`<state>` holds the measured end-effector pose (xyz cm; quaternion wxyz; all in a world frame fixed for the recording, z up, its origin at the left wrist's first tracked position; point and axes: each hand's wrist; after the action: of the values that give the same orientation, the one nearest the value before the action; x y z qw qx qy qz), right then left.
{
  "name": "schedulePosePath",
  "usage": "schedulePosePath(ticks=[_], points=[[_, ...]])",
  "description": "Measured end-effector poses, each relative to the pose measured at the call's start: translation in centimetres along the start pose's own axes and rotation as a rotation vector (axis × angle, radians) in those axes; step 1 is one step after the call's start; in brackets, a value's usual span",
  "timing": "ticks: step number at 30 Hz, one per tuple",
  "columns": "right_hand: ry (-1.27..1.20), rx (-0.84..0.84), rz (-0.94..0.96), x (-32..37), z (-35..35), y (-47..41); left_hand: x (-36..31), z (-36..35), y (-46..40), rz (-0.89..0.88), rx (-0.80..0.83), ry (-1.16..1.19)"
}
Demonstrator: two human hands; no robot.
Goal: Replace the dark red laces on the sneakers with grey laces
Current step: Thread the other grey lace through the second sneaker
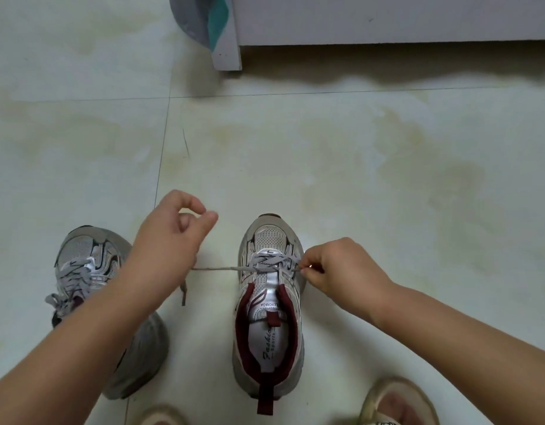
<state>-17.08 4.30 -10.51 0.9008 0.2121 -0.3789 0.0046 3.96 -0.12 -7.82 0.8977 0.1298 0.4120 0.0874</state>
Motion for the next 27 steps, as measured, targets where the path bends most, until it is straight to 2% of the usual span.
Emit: schedulePosePath(ticks=[3, 5, 8, 14, 16, 19, 21, 24, 27], points=[[0.057, 0.035, 0.040, 0.1, -0.7, -0.3, 1.4, -1.2, 0.3, -0.174, 0.009, -0.460], [0.098, 0.059, 0.060, 0.2, -1.0, -0.5, 1.3, -2.2, 1.0, -0.248, 0.095, -0.582], [0.152, 0.084, 0.097, 0.2, -0.9, -0.8, 0.7, -3.9, 1.9, -0.256, 0.196, -0.615], [0.293, 0.158, 0.160, 0.5, -1.7, -1.5, 0.8, -6.5, 2.4, -0.266, 0.267, -0.728], [0.205, 0.121, 0.118, 0.7, -1.7, -1.7, 0.8, -6.9, 2.4, -0.260, 0.256, -0.713], [-0.165, -0.001, -0.063, 0.6, -1.9, -1.8, 0.8, -7.2, 2.4, -0.241, 0.216, -0.689], [-0.353, -0.022, -0.170, 0.4, -2.3, -1.8, 0.9, -7.4, 2.5, -0.222, 0.190, -0.691], [-0.423, 0.026, -0.185, 0.6, -2.8, -1.4, 0.8, -7.7, 2.4, -0.183, 0.192, -0.694], [-0.330, 0.047, -0.157, 1.0, -2.7, -0.9, 0.9, -7.9, 2.0, -0.170, 0.214, -0.682]])
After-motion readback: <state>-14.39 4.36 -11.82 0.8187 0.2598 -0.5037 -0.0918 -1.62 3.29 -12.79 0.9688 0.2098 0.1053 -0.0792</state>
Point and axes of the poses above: each hand's wrist, its own y-axis away from the middle knuckle, its own z-axis out of the back of the hand, x = y × z, and after that the axes turned 14 degrees about -y, right-handed
